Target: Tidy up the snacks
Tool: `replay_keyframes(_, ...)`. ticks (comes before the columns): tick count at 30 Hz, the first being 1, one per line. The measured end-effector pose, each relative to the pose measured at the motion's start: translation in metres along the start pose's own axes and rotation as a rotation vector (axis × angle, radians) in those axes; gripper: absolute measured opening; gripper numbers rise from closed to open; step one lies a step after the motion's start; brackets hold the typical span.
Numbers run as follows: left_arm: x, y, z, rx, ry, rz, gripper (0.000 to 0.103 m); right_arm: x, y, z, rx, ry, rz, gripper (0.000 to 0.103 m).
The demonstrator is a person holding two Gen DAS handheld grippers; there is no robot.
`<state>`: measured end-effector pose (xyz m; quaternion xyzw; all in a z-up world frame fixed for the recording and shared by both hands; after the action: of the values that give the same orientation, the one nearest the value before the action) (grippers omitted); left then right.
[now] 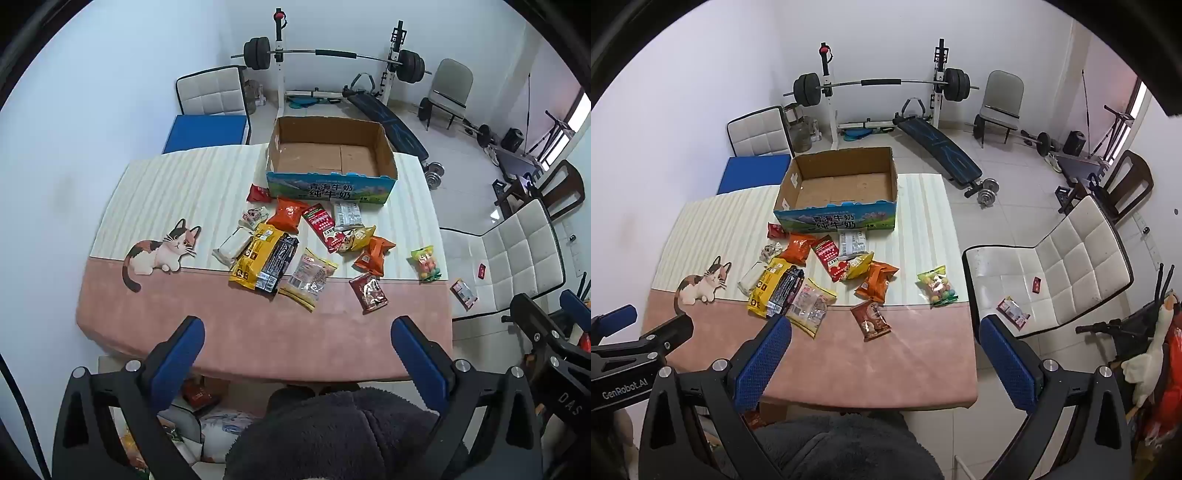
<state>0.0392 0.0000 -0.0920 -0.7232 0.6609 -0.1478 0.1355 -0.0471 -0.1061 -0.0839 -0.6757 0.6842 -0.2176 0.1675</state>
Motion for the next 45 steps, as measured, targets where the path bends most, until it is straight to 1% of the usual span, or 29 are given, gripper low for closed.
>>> replay_keyframes(6,0.001,0.001,0.0,-0.008,0.014,-0.004,0.103,0.002,0.0,0.002,-0.002,0.003,0.001,0.103)
replay_keyframes(16,0.0,0.001,0.0,-0.003,0.003,0.001,0.103,0.006,0.001,0.003,-0.008,0.001,0.002,0.103)
replay_keyframes(20,0.002,0.008,0.0,-0.008,-0.001,0.008,0.103,0.001,0.001,0.004,-0.012,-0.002,0.001,0.103)
replay_keyframes(45,0.001,0.002,0.004,-0.008,0.003,0.008,0.103,-0.003,0.0,0.003,0.006,0.002,-0.002,0.103)
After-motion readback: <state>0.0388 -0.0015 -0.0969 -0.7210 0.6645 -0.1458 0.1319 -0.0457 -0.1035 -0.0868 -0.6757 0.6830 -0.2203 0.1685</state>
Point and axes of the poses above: each gripper's, at about its wrist camera, not at the fingertips, and z roughly the way its jaws point, x to its right, y to its underside, the point moved 10 cm from there along z, roughly the way its jaws point, and after that the axes turned 7 degrees about -z, right-handed, at the moved point
